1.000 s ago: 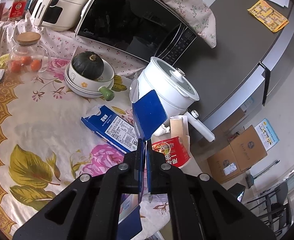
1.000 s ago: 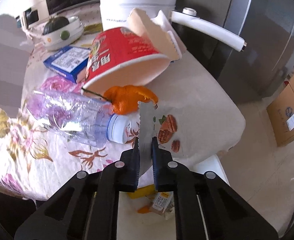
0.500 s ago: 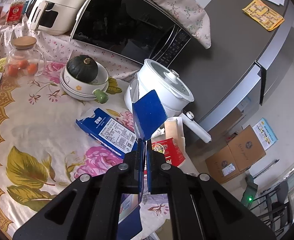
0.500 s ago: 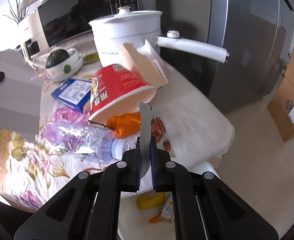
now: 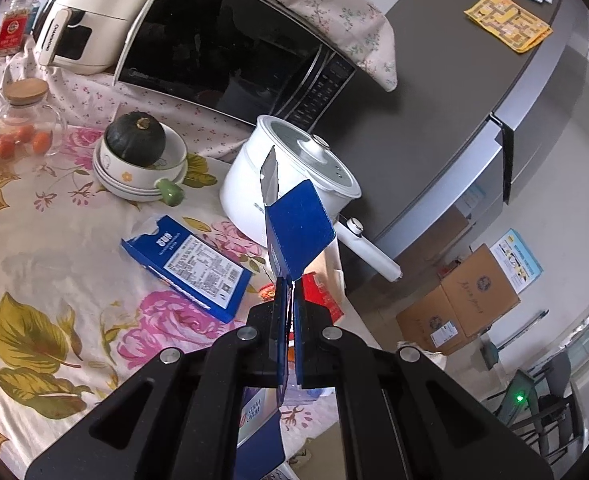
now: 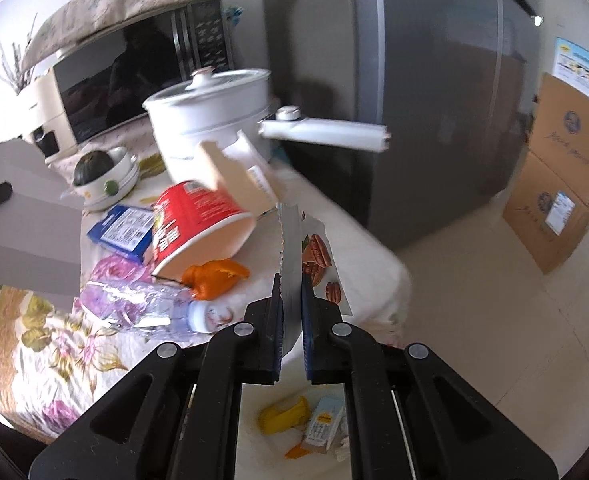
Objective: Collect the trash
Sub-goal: 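Carry the white snack bag over the bin and open the right tool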
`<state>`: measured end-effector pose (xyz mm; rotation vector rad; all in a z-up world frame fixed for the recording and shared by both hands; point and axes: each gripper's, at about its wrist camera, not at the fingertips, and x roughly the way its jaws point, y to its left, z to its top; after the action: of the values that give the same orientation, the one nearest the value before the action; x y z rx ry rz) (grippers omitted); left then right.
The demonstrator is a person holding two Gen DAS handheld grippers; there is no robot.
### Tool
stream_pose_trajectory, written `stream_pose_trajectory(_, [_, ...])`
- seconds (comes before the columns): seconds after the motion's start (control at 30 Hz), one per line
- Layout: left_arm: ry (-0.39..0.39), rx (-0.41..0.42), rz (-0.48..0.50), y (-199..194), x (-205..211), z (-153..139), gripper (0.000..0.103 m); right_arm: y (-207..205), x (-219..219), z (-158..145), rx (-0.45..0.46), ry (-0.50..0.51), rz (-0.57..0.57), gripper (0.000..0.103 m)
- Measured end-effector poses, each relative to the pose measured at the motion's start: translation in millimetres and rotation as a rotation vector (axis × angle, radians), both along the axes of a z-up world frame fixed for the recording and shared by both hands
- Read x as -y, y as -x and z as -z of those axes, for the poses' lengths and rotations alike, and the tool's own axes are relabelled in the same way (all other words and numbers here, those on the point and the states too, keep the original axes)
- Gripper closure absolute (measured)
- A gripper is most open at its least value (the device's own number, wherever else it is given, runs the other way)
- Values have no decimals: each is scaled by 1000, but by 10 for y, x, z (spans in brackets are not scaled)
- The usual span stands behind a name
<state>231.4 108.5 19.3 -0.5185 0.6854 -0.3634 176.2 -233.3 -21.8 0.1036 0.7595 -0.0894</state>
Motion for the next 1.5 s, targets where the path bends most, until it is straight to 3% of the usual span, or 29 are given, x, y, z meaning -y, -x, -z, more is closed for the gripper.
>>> stream_pose_trajectory(0.47, [-1, 4, 94, 5, 483, -18, 100, 508, 259, 30, -21, 43, 32, 94])
stream_pose_trajectory(0.57, [3, 9, 117, 19, 603, -37, 100, 654, 284, 87, -32, 36, 17, 81])
stream_pose_trajectory(0.63, [7, 13, 136, 33, 701, -50, 100, 768, 281, 114, -21, 58, 13, 58])
stream_pose_trajectory(0.77, [13, 19, 169, 49, 874, -65, 100, 868, 334, 141, -24, 67, 21, 54])
stream_pose_trajectory(0.87, [15, 21, 196, 71, 1021, -71, 100, 890, 416, 138, -19, 71, 56, 45])
stream_pose_trajectory(0.93, [17, 23, 215, 92, 1110, -81, 100, 911, 480, 116, 1, 86, 103, 29])
stream_pose_trajectory(1.03, [22, 26, 239, 123, 1224, -95, 100, 933, 560, 85, 37, 137, 180, 15])
stream_pose_trajectory(1.2, [19, 21, 290, 182, 1429, -80, 100, 922, 745, 138, 18, 197, 307, 9])
stream_pose_trajectory(1.5, [-31, -6, 400, 331, 1849, 82, 100, 896, 1011, 214, -18, 185, 433, 7])
